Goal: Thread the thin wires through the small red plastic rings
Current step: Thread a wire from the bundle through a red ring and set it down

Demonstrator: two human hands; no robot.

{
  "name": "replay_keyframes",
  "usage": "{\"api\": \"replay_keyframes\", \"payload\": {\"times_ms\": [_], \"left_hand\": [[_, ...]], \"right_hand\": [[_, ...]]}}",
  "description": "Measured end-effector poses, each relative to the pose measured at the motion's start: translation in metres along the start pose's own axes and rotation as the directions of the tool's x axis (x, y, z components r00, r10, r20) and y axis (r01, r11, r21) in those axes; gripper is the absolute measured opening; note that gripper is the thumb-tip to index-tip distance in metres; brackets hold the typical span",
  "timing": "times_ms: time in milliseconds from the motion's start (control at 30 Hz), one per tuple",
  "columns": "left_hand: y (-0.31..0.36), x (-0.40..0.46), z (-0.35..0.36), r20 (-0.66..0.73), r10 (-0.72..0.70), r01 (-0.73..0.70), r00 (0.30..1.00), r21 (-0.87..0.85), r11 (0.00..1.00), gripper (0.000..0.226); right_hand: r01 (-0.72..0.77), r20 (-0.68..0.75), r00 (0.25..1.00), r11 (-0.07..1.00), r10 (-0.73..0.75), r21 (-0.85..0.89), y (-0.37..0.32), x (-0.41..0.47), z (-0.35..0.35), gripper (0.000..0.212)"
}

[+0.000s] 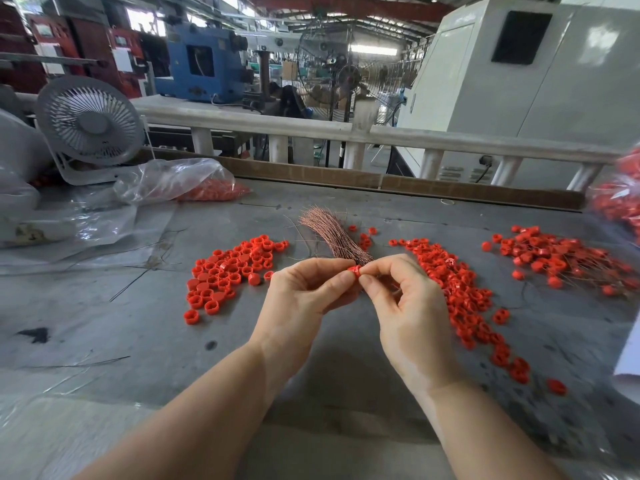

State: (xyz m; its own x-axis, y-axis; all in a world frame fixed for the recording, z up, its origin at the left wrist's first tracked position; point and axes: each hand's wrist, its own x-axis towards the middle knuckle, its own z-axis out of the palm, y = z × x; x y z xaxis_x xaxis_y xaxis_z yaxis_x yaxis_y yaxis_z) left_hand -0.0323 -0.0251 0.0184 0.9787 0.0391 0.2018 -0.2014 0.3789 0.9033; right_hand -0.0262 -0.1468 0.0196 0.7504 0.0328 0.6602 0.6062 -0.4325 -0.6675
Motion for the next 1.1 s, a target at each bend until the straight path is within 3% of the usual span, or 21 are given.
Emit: {"api": "replay_keyframes", "payload": {"times_ms": [733, 867, 1100], "left_hand": [[0.0013, -0.0015, 0.0011, 0.021, -0.034, 0.034, 0.999, 0.002, 0.999, 0.018], [0.0003, -0.0006, 0.0002, 0.021, -0.063, 0.063, 0.998, 0.002, 0.998, 0.028], [0.0007, -0.0011, 0.0017, 0.036, -0.052, 0.052, 0.998, -0.018, 0.998, 0.021]], "right_hand": [[0.075, -0.02, 0.997, 0.989, -0.078, -0.127, -0.0012, -0.0019, -0.0004, 0.005], [0.072, -0.02, 0.997, 0.988, -0.076, -0.136, 0.0, -0.0018, -0.0016, 0.005], [0.061, -0.02, 0.998, 0.989, -0.064, -0.134, -0.0014, -0.0018, -0.0023, 0.006]]}}
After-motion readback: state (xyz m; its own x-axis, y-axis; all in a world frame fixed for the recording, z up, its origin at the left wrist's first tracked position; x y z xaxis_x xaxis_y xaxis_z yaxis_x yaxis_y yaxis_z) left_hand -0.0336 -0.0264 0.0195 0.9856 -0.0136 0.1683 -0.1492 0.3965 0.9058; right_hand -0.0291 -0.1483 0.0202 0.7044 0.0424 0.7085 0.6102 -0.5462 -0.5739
